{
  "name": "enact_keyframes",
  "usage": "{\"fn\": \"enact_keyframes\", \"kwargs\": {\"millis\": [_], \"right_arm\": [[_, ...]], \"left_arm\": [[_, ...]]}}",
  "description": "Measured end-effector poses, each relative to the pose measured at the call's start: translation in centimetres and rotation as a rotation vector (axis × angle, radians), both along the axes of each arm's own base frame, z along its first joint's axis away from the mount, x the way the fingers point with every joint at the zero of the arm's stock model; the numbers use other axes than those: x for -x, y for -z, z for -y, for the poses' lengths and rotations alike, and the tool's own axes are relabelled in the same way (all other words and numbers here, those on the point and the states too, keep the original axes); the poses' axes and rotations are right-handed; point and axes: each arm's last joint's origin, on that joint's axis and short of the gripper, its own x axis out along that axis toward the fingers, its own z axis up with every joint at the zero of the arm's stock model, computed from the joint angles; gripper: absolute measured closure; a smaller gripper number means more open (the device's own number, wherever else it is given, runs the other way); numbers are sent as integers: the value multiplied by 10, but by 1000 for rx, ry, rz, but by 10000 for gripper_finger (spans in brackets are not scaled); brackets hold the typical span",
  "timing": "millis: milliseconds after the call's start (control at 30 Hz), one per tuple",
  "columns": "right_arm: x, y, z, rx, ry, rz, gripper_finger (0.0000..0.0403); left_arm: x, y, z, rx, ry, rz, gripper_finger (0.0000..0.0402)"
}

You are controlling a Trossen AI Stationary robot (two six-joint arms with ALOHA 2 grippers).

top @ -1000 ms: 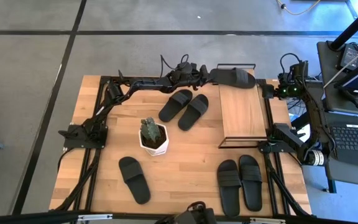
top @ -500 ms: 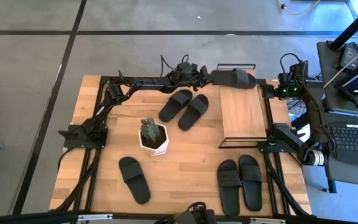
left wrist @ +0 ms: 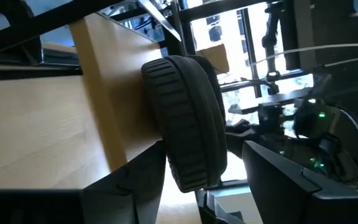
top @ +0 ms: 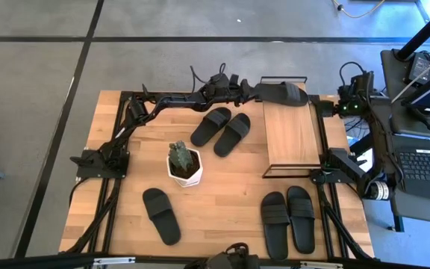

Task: Pick and place slides into the shelf
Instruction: Put the black slide on the shelf

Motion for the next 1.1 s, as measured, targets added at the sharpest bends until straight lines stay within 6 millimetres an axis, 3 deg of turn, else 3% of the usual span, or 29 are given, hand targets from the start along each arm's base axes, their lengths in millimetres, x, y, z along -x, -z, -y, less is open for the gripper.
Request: {"fn": "enact_keyframes", "kwargs": {"millis": [300, 600, 867, 1100], "right_arm": [[-1, -63, -26, 118, 9, -7, 182], [-4, -128, -84, 366, 0, 35, 182], [-17, -144, -140, 527, -328, 391, 182], [-23, -143, -166, 569, -567, 564, 182]], "left_arm": [[2, 2, -2, 15, 38, -18, 201], [2, 2, -1, 12, 65, -16, 201], [1, 2, 1, -42, 129, -22, 201], [5, 2, -6, -43, 116, -23, 201]]}}
